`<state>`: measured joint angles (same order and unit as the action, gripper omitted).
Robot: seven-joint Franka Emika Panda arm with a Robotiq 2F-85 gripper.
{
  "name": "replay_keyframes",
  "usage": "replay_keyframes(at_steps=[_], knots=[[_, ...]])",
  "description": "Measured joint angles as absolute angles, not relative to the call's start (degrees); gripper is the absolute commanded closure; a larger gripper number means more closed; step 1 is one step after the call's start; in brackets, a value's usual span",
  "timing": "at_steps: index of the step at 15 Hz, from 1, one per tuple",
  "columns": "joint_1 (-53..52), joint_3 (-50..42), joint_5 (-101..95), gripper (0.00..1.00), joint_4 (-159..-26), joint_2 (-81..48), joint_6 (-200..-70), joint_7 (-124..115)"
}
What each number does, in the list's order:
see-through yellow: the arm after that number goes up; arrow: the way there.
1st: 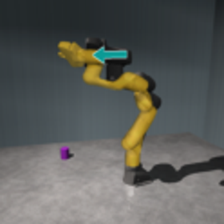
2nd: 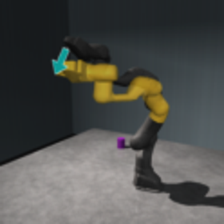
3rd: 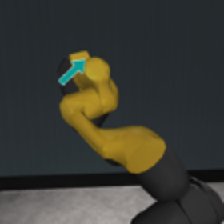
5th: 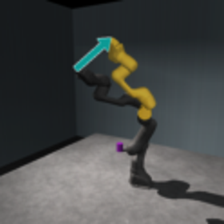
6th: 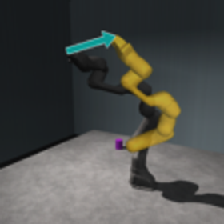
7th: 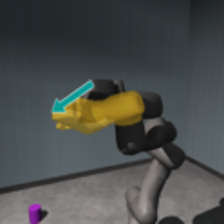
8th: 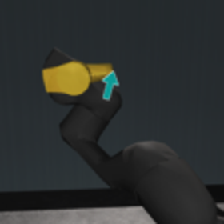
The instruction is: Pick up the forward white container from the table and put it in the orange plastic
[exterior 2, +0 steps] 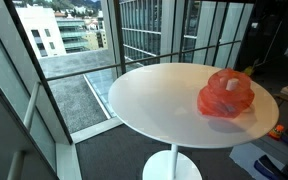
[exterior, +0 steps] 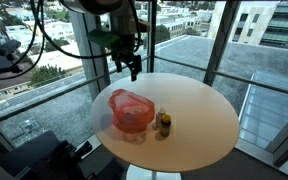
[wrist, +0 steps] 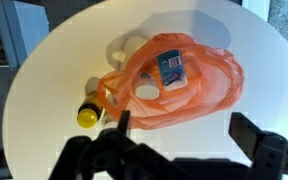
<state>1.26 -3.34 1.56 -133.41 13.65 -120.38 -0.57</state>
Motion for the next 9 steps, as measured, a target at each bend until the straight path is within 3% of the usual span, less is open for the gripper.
replay_keyframes(at_steps=[9], knots=[[1.3,-3.3,1.5,0.0,-133.4,14.4,-120.0,-0.6]])
